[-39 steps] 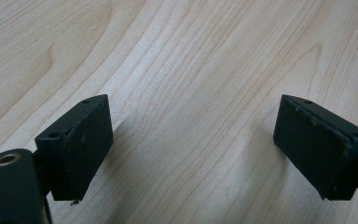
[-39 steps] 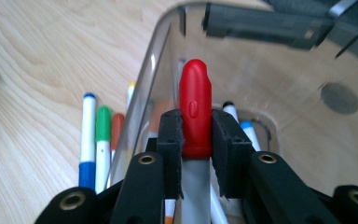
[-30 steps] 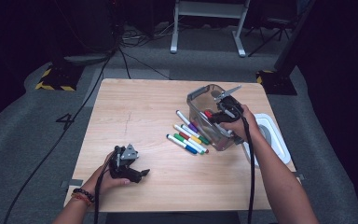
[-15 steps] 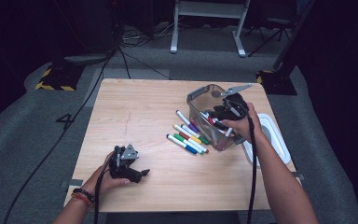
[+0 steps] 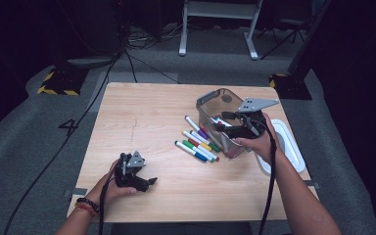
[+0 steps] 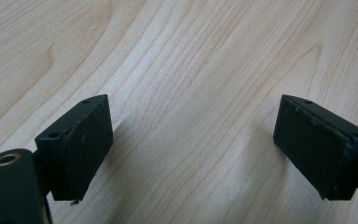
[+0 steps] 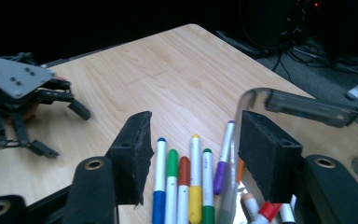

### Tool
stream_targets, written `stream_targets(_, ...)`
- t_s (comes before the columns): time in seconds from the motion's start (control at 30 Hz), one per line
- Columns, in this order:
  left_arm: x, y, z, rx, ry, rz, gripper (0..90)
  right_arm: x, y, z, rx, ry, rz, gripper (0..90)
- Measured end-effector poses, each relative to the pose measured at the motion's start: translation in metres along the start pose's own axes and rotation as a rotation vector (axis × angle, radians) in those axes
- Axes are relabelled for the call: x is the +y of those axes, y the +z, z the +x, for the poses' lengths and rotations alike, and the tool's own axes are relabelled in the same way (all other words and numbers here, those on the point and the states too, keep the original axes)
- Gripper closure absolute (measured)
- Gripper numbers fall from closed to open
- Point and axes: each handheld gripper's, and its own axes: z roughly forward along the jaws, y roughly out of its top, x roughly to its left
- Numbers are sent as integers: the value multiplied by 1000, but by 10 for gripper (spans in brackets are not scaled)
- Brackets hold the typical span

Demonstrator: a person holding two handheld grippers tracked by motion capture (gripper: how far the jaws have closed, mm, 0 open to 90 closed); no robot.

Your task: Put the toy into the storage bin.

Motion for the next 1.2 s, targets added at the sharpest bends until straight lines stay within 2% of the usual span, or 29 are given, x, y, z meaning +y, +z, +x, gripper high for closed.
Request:
stream_targets(0.13,0,0,0,0,-1,0,123,-1,-2,17,21,-34,-3,420)
stream_targets(0.3,0,0,0,0,0,0,123,-5,3,36,49,-69,6,370)
stream_targets(0.43,0,0,0,0,0,0,123,-12,13,48,64,-100,21,353)
stream_targets(0.6,0,0,0,0,0,0,123,-26,30,58,96,-116,64,358)
stream_targets(0.77,0,0,0,0,0,-1,123,-48,54,60,136,-115,132,389)
stream_targets(0.87,0,0,0,0,0,0,123,-64,69,57,128,-120,181,409)
stream_targets(0.97,0,0,0,0,0,0,123,-75,80,52,132,-93,199,423)
stream_targets(1.2,0,0,0,0,0,0,123,-92,102,50,126,-91,253,425)
